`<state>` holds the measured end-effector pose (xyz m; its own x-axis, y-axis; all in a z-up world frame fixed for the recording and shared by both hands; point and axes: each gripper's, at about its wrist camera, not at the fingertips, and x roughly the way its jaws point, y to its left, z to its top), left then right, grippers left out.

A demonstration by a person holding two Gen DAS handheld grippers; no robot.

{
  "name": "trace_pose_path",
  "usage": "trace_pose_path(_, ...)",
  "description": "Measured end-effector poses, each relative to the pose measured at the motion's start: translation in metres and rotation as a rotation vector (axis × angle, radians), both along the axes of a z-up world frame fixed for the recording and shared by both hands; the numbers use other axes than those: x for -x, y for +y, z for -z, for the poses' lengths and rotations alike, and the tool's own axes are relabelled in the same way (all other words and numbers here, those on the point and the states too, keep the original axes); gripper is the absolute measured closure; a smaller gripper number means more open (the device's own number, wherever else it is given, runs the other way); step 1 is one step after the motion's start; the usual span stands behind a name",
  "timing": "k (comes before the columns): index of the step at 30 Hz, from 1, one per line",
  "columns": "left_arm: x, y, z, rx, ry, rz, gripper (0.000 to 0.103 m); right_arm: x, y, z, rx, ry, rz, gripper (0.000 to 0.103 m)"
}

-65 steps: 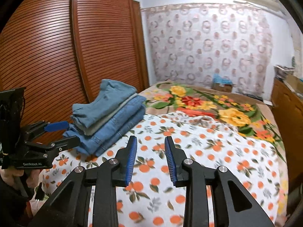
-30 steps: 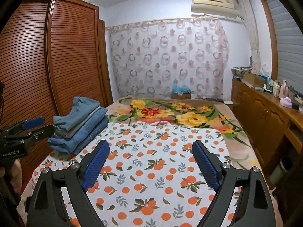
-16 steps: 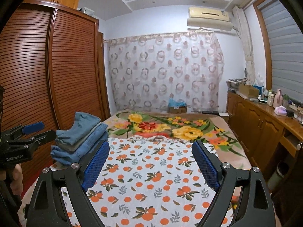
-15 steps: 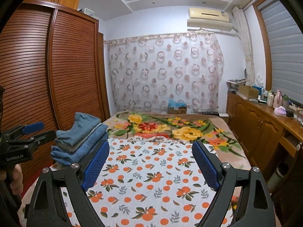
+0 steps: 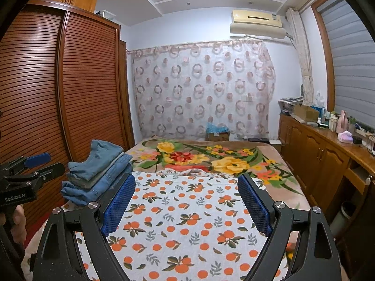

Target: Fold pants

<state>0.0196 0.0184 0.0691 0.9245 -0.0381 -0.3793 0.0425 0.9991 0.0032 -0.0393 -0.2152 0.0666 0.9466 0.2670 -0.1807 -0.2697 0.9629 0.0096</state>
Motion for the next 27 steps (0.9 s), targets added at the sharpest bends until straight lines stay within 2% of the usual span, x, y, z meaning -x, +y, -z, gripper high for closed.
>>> trace_pose_path(27, -0.0001, 0.0056, 0.0011, 0.004, 0.006, -0.004, 0.024, -0.0014, -0.0027, 0.002, 0.0, 0.007, -0.011, 0.013)
